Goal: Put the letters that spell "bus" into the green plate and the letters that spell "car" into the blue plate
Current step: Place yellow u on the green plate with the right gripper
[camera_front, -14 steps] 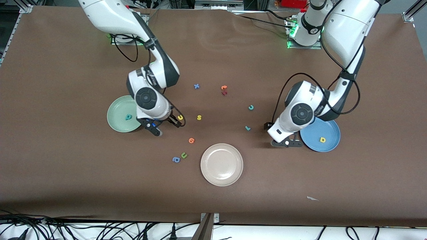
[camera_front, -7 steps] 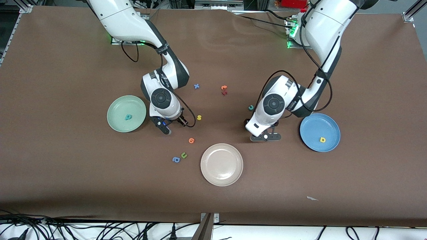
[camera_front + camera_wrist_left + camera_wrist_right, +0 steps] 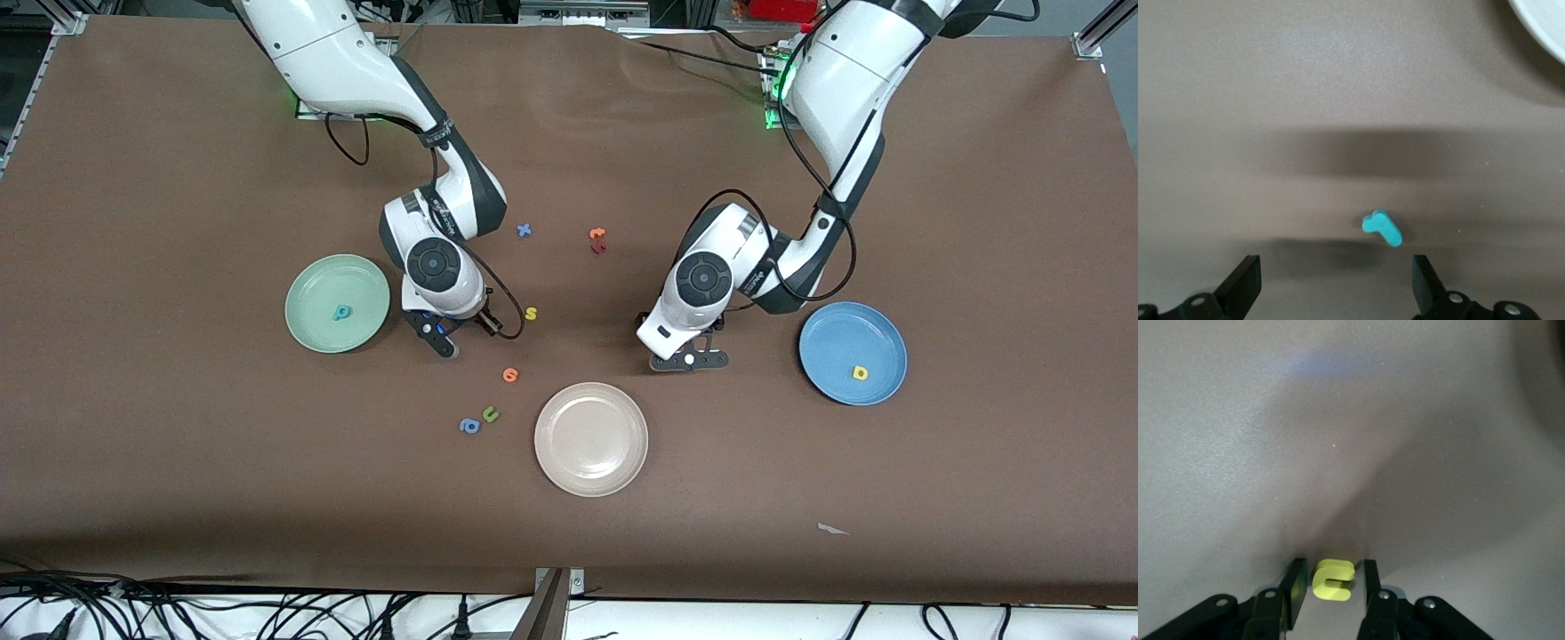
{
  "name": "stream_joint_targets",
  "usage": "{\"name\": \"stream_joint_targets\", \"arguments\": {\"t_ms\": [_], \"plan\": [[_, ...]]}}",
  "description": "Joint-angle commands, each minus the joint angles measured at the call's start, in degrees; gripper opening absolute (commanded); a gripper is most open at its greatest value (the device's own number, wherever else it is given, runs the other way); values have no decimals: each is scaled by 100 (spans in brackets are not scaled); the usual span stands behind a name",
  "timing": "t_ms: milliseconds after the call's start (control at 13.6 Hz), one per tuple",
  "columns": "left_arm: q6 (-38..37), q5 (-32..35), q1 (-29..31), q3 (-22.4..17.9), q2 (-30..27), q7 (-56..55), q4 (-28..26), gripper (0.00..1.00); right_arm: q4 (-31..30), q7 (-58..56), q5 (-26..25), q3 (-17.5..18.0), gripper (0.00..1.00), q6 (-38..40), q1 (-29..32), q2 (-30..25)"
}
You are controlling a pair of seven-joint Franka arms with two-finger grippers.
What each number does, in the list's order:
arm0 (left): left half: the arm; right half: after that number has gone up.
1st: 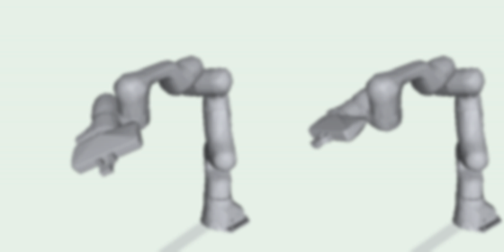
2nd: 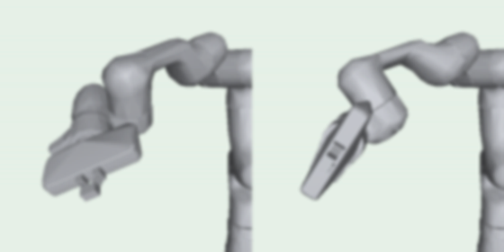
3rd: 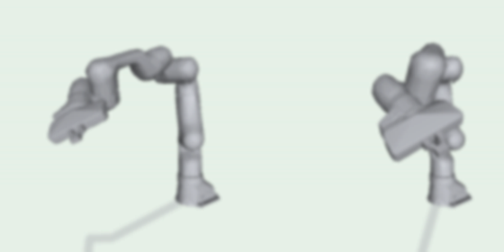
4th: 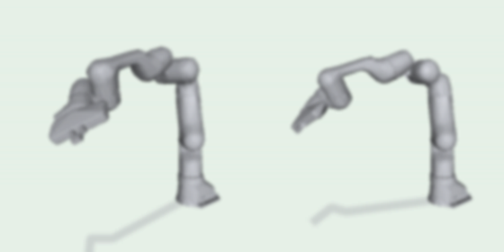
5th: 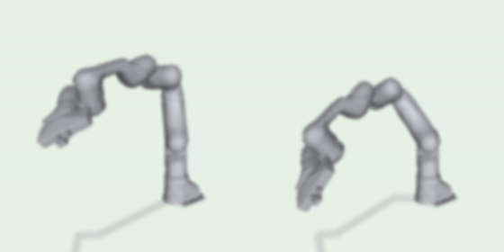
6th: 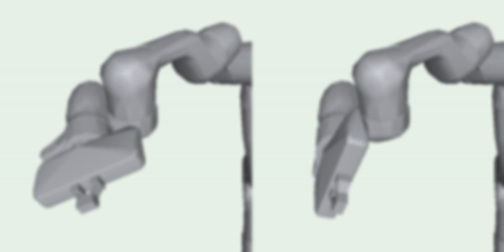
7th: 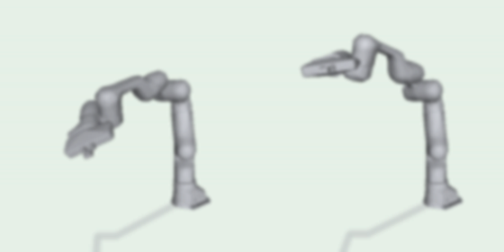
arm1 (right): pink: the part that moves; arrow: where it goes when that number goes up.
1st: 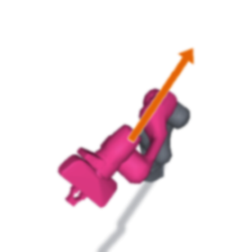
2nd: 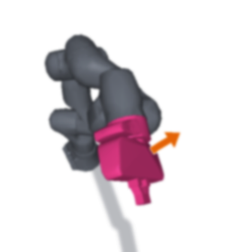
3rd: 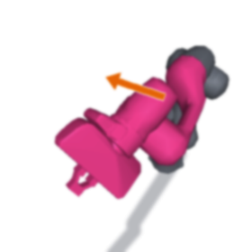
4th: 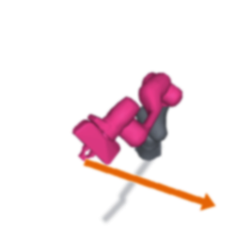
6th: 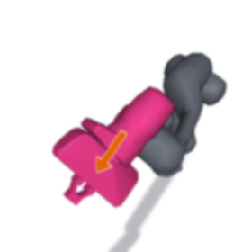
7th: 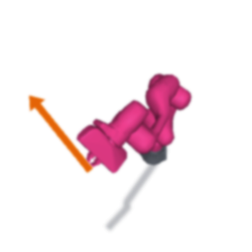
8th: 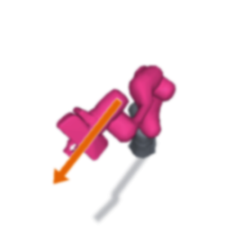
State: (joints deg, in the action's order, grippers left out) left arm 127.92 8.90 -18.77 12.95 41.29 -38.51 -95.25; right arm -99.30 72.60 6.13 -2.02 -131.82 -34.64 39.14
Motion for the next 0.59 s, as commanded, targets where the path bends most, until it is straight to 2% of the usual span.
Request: {"name": "stream_joint_targets", "arguments": {"t_ms": [0,74,221,294,441,515], "plan": [[-57,-116,-144,-56,406,-174,543,99,-46,79,72,-9,42,-133,-95,76],[-57,-125,-153,-47,424,-174,552,97,-46,79,72,-9,40,-151,-96,76],[-57,-195,-144,-56,441,-183,613,88,-46,79,72,-9,17,-151,-96,76],[-57,-213,-144,-47,459,-183,622,83,-37,71,64,-9,10,-142,-96,68],[-57,-239,-144,-47,459,-183,622,74,7,-61,29,-36,9,-20,-61,-28],[-57,-239,-144,-47,468,-183,622,70,24,-131,-33,-71,9,303,-52,-238]]}}
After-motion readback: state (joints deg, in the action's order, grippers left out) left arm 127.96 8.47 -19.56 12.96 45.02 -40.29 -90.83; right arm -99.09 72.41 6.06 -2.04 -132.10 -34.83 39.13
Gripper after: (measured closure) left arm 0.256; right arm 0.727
